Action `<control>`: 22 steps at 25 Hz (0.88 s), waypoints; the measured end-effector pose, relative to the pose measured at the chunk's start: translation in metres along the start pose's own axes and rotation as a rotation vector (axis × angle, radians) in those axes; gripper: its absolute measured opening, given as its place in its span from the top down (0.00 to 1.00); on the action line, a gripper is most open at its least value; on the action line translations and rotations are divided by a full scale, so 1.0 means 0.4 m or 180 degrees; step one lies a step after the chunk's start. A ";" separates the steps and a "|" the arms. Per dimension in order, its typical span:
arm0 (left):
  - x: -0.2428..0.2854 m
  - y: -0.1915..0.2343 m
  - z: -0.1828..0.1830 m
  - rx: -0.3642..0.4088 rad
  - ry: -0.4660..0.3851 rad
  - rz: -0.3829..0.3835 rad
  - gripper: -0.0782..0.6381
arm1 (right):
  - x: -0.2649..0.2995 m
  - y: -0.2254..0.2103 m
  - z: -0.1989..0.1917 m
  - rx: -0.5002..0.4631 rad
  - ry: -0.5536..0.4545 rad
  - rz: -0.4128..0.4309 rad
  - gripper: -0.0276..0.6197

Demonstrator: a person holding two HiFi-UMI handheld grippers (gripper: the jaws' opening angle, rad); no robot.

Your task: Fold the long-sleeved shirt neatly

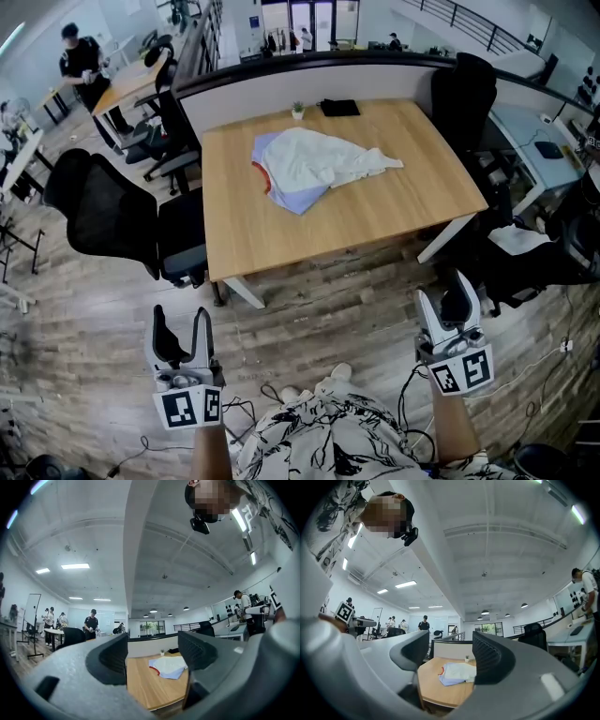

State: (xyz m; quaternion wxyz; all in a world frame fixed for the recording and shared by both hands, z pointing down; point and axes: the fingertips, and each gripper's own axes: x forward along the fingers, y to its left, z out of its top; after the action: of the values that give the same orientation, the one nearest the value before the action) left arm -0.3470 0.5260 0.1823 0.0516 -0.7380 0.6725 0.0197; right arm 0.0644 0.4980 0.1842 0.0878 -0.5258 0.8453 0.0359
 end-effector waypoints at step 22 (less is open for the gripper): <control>0.052 -0.064 -0.048 -0.0050 0.0172 0.0112 0.05 | 0.025 -0.088 -0.063 0.0083 0.0100 0.0042 0.22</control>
State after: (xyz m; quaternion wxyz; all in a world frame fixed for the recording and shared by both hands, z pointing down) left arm -0.3202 0.5057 0.2006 0.0272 -0.7267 0.6864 0.0060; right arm 0.0887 0.4698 0.2081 0.0811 -0.5195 0.8504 0.0171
